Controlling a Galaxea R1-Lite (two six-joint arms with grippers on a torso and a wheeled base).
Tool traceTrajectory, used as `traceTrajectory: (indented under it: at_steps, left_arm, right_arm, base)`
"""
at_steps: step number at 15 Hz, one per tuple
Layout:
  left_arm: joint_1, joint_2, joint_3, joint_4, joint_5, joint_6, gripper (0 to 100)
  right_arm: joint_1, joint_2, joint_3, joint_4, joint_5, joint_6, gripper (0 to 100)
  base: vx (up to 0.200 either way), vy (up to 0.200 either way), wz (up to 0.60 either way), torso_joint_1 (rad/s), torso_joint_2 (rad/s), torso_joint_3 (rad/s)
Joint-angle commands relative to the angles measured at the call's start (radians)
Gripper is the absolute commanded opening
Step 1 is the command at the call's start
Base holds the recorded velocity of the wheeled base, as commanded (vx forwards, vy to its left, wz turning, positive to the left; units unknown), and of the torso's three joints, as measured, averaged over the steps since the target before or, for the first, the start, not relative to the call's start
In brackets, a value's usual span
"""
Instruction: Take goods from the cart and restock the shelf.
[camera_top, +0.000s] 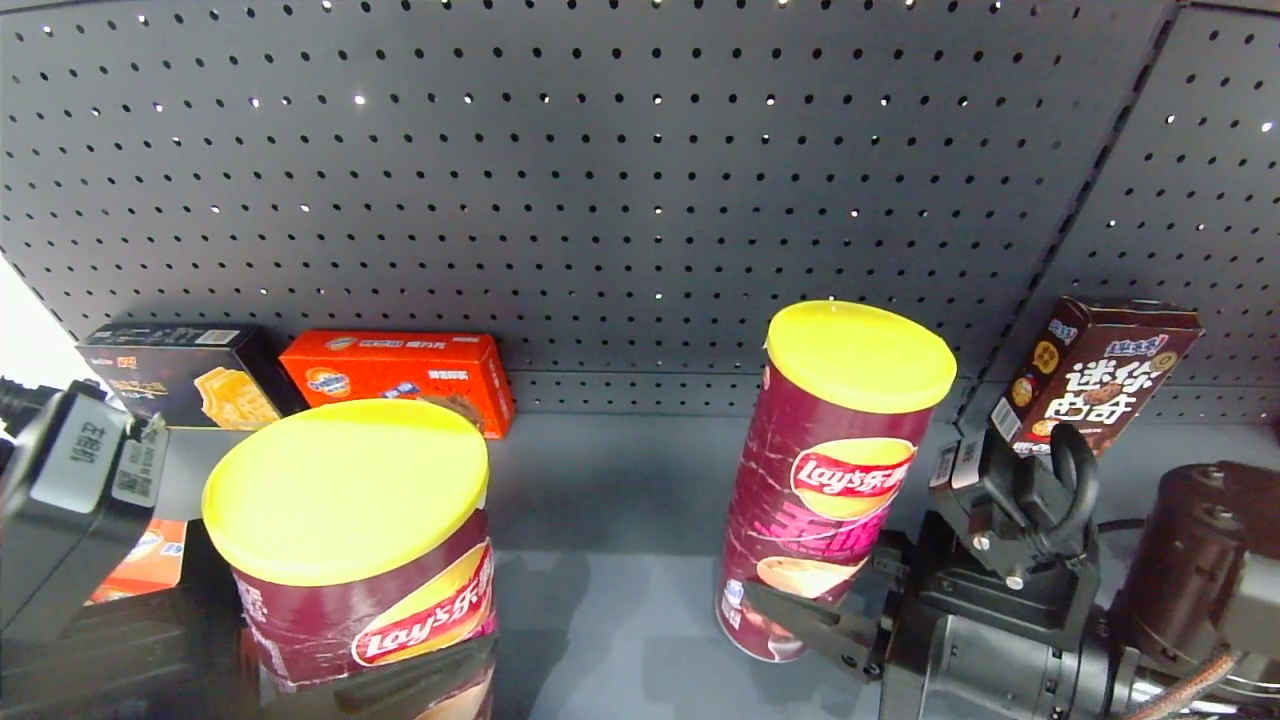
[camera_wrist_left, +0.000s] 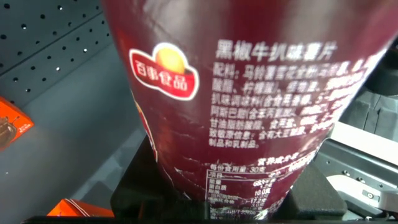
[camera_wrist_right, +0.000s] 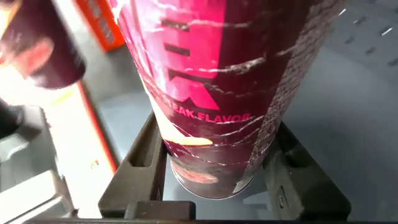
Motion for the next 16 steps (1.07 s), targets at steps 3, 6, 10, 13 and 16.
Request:
traceTrajectory:
  at_steps: [3, 6, 10, 13, 16]
  left_arm:
    - [-0.007, -0.003, 0.019, -0.003, 0.0, 0.003, 0]
    - [-0.01, -0.011, 0.019, -0.001, -0.002, 0.003, 0]
    - [-0.009, -0.009, 0.025, -0.001, -0.002, 0.002, 0]
    - [-0.006, -0.009, 0.039, -0.003, -0.002, 0.0, 0]
    - [-0.003, -0.009, 0.045, -0.003, -0.002, 0.0, 0]
  right_arm:
    - [0.026, -0.002, 0.043, -0.035, -0.018, -0.001, 0]
    - [0.026, -0.002, 0.089, -0.064, -0.023, 0.001, 0]
    - [0.029, 0.01, 0.143, -0.121, -0.023, 0.001, 0]
    - [0.037, 0.013, 0.155, -0.121, -0.021, 0.002, 0]
    - [0.037, 0.028, 0.155, -0.121, -0.021, 0.002, 0]
  base:
    - [0.0, 0.0, 0.0, 0.0, 0.0, 0.0]
    - [0.0, 0.0, 0.0, 0.0, 0.0, 0.0]
    - [0.0, 0.0, 0.0, 0.0, 0.0, 0.0]
    - [0.0, 0.0, 0.0, 0.0, 0.0, 0.0]
    - [0.0, 0.0, 0.0, 0.0, 0.0, 0.0]
